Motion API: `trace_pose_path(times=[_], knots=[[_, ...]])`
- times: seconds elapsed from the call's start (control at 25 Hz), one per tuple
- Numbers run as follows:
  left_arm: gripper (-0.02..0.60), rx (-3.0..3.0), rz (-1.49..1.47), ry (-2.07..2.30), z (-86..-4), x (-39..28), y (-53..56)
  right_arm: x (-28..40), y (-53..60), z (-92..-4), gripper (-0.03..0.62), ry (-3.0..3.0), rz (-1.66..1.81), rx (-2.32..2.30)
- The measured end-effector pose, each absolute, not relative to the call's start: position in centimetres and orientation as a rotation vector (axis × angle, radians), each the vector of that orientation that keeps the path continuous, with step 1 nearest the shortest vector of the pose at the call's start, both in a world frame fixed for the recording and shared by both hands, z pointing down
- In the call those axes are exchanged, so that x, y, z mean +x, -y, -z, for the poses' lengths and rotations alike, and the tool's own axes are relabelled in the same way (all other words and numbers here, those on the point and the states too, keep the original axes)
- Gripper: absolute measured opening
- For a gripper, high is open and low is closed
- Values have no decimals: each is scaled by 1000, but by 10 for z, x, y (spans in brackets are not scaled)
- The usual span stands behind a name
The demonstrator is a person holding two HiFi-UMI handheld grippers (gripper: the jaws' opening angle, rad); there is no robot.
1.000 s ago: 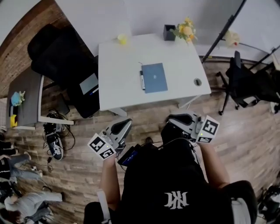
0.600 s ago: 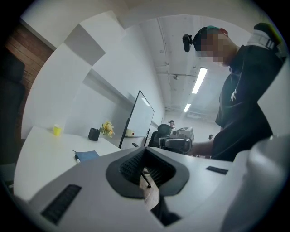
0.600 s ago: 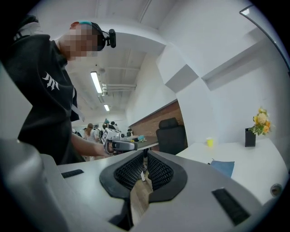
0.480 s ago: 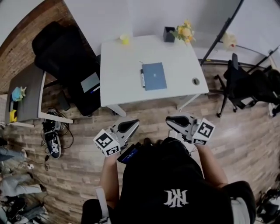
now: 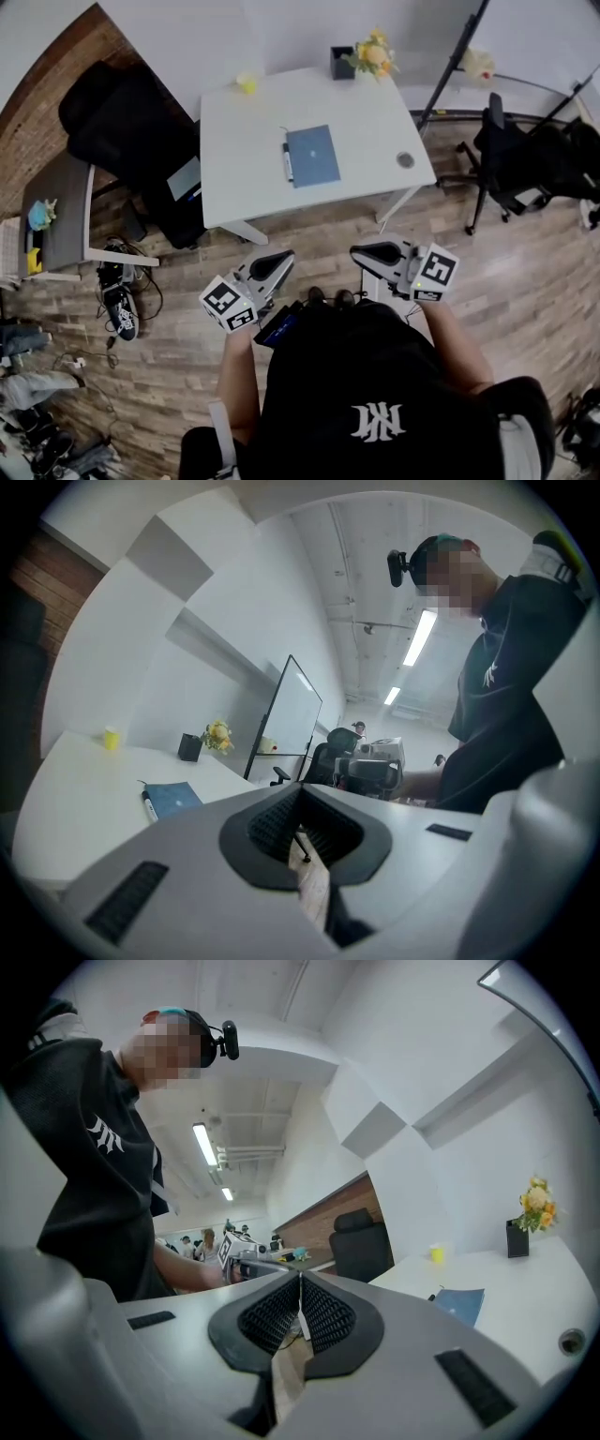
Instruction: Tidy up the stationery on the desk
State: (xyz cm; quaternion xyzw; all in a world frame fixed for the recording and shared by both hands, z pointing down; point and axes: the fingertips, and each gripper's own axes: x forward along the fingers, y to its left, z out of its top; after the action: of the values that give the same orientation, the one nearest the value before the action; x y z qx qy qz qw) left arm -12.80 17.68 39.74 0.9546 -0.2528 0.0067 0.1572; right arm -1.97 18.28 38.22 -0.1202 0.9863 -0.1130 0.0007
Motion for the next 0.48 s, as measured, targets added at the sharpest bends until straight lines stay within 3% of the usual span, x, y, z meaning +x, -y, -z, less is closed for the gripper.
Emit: trace_pose_path(times=[0.48], knots=[[3,2679,-25,800,-406,-110,-183,-8,-175,-389,40,-3097,349,-281]])
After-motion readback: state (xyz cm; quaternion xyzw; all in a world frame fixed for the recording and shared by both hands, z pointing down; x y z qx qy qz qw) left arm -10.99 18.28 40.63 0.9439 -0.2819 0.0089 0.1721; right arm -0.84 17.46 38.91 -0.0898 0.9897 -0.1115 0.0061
